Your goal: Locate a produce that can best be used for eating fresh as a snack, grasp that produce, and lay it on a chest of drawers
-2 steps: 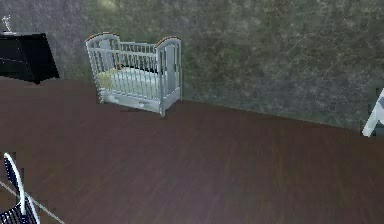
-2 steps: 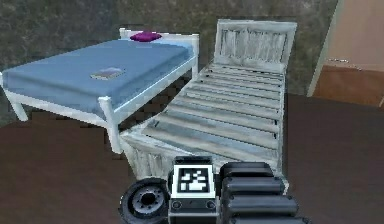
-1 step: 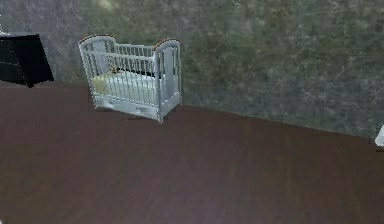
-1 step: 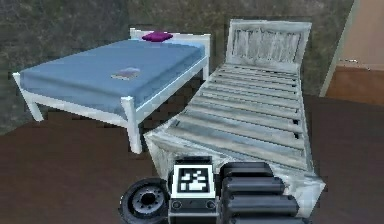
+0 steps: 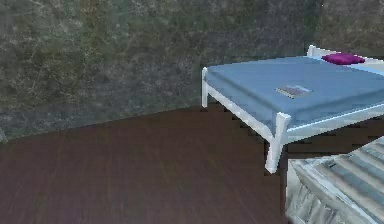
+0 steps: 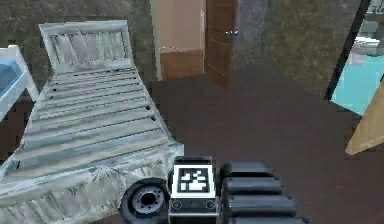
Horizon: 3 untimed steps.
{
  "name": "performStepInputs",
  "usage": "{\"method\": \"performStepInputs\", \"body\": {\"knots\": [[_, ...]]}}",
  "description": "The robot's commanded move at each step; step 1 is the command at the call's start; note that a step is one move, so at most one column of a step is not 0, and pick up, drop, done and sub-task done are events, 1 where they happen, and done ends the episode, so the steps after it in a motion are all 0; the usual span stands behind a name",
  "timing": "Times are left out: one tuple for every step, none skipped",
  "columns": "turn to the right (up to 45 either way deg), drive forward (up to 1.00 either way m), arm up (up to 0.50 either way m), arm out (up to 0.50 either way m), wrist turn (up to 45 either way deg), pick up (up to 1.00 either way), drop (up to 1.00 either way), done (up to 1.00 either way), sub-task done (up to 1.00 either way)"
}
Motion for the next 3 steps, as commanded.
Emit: {"method": "performStepInputs", "body": {"knots": [[18.0,0.0,0.0,0.0,0.0,0.0,0.0,0.0,0.0],[0.0,0.15,0.0,0.0,0.0,0.0,0.0,0.0,0.0],[-45.0,0.0,0.0,0.0,0.0,0.0,0.0,0.0,0.0]]}}
